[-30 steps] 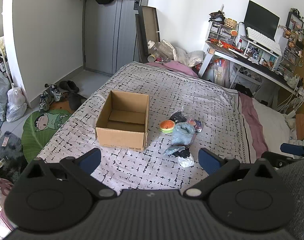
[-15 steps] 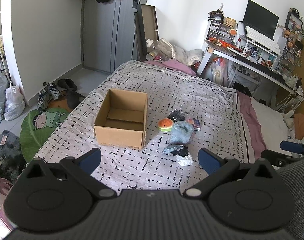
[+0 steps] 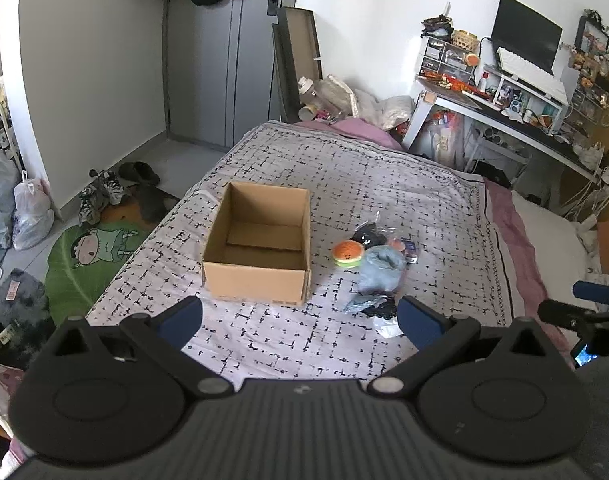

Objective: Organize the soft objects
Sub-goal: 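Reach the left gripper to the grey sock beside the plush and grasp it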

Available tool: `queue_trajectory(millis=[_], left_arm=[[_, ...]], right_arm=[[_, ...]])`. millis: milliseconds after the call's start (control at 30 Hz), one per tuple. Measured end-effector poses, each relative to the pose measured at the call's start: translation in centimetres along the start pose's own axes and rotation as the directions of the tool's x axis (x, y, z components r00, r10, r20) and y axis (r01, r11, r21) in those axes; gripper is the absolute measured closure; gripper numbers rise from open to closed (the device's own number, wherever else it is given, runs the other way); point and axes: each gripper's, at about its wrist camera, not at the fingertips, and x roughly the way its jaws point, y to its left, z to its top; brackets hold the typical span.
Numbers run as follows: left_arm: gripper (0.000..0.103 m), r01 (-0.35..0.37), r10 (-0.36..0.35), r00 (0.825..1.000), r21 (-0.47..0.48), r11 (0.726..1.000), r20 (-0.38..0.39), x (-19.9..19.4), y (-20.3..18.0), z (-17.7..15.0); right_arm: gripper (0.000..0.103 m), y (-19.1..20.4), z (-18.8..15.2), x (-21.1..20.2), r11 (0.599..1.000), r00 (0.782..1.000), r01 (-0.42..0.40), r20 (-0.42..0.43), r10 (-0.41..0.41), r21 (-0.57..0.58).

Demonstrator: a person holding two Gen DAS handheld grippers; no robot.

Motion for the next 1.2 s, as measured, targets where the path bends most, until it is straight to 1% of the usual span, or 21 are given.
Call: queue_trajectory(millis=[267, 433, 500, 600, 767, 867, 933, 1067, 1167, 1200], left_arm=[[0.0, 0.039, -0.039, 0.999, 0.033, 0.999, -0.01, 2.3, 0.7, 1.3], [0.0, 0.065, -0.064, 0.998, 0.099, 0.993, -0.017, 3.7, 0.5, 2.1], [0.0, 0.084, -0.082, 0.996, 0.112, 0.99, -0.025, 4.5, 0.6, 2.3], [0.0, 0.09, -0.085, 0.995, 0.126, 0.988, -0.045, 6.1, 0.6, 2.5], [0.001, 0.16, -0.153, 0.986, 0.125, 0.979, -0.062, 8.2, 0.7, 2.9], [0.001, 0.168, -0.159, 0.985, 0.185, 0.968, -0.064, 9.3, 0.1, 3.0], [0.001, 0.185, -0.175, 0.982, 0.218, 0.958, -0.067, 10.1, -0.5, 3.0], [0.001, 0.205, -0.187, 0.977, 0.221, 0.953, -0.1, 12.3, -0.8, 3.0], [0.003, 0.233, -0.207, 0.969, 0.225, 0.946, -0.133, 14.0, -1.1, 2.7], [0.003, 0.233, -0.205, 0.969, 0.232, 0.944, -0.139, 14.5, -1.2, 2.6]], right_arm=[[0.0, -0.3, 0.5, 2.5, 1.0, 1.0, 0.025, -0.01, -0.025, 0.004], [0.0, -0.8, 0.5, 4.2, 0.999, 0.999, 0.021, -0.027, -0.02, 0.029], [0.0, -1.1, 0.3, 4.9, 0.999, 0.999, 0.032, -0.035, -0.031, 0.039], [0.0, -1.7, 0.2, 5.8, 0.997, 0.998, 0.043, -0.046, -0.04, 0.068], [0.0, -2.9, 0.1, 7.2, 0.992, 0.997, 0.06, -0.062, -0.054, 0.107], [0.0, -3.4, 0.0, 8.1, 0.989, 0.995, 0.078, -0.07, -0.07, 0.123], [0.0, -3.7, -0.2, 8.7, 0.987, 0.994, 0.085, -0.077, -0.075, 0.139], [0.0, -4.2, -0.6, 10.0, 0.981, 0.992, 0.08, -0.106, -0.062, 0.177], [0.0, -4.2, -1.0, 10.8, 0.98, 0.991, 0.083, -0.118, -0.062, 0.181], [0.0, -4.3, -1.1, 11.1, 0.98, 0.991, 0.081, -0.116, -0.06, 0.183]])
